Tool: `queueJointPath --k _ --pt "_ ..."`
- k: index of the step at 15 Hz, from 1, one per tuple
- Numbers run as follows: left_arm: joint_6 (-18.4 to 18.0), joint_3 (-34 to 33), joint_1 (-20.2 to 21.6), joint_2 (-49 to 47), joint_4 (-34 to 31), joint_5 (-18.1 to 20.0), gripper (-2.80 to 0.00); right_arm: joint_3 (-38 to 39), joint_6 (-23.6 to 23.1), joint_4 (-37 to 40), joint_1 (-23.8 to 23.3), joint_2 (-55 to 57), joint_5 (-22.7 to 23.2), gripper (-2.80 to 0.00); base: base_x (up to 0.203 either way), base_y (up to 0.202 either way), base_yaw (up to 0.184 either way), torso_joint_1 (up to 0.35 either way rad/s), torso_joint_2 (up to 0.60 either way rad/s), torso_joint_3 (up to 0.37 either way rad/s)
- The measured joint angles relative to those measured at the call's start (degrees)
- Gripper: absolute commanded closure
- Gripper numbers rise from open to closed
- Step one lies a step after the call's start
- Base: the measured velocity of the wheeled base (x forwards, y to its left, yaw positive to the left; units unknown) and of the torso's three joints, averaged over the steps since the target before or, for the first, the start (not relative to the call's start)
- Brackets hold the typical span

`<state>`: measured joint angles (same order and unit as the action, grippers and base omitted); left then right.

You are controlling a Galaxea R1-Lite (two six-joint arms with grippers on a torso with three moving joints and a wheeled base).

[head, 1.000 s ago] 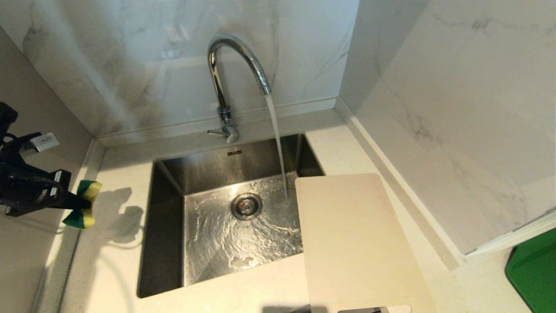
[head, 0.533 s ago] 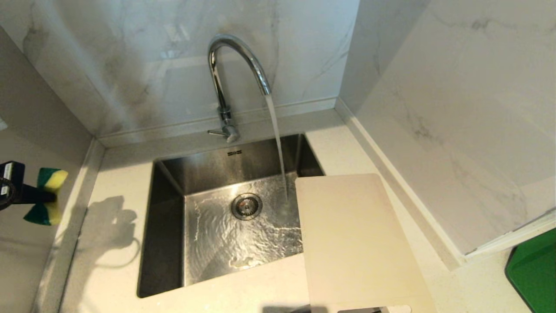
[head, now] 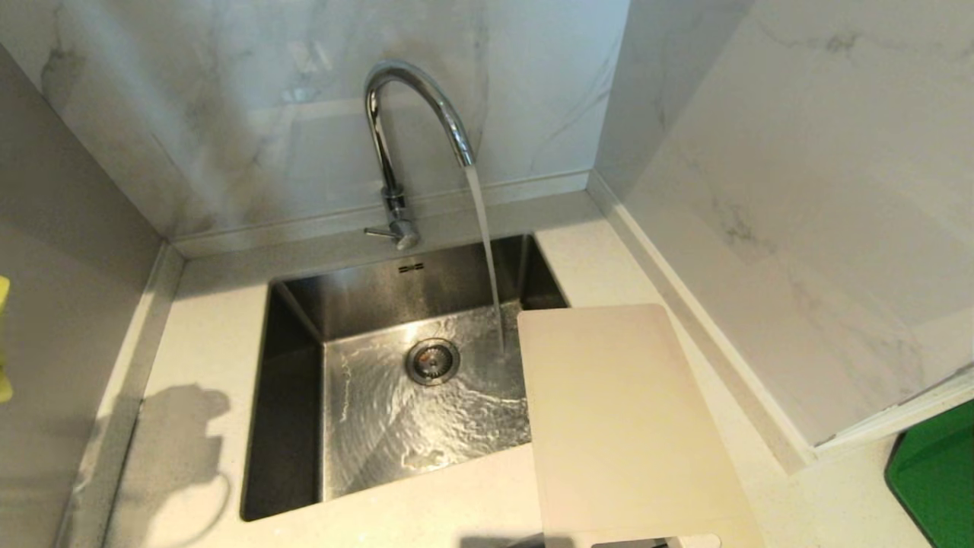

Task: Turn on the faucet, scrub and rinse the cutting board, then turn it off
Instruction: Pick up the cutting board

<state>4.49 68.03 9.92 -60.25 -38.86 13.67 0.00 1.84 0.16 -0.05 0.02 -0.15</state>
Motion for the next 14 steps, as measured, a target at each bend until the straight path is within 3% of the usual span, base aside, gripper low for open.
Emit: queueJointPath --k 5,10,14 --pt "-5.15 -10.19 0.05 12.87 3.72 -0.20 0.00 0.00 0.00 -0.02 0.02 0.00 0.00 0.00 0.000 0.000 0.000 0.000 0.00 0.000" --pt "-5.43 -26.56 -0.73 24.58 11.03 1.31 0.00 0.00 -0.02 0.05 0.02 0.00 -0.03 0.00 0.000 0.000 0.000 0.000 0.00 0.000" --pt "-5.11 -34.66 -6.09 30.76 12.35 5.02 0.00 0.00 -0.02 0.00 0.05 0.00 -0.02 0.00 0.000 0.000 0.000 0.000 0.00 0.000"
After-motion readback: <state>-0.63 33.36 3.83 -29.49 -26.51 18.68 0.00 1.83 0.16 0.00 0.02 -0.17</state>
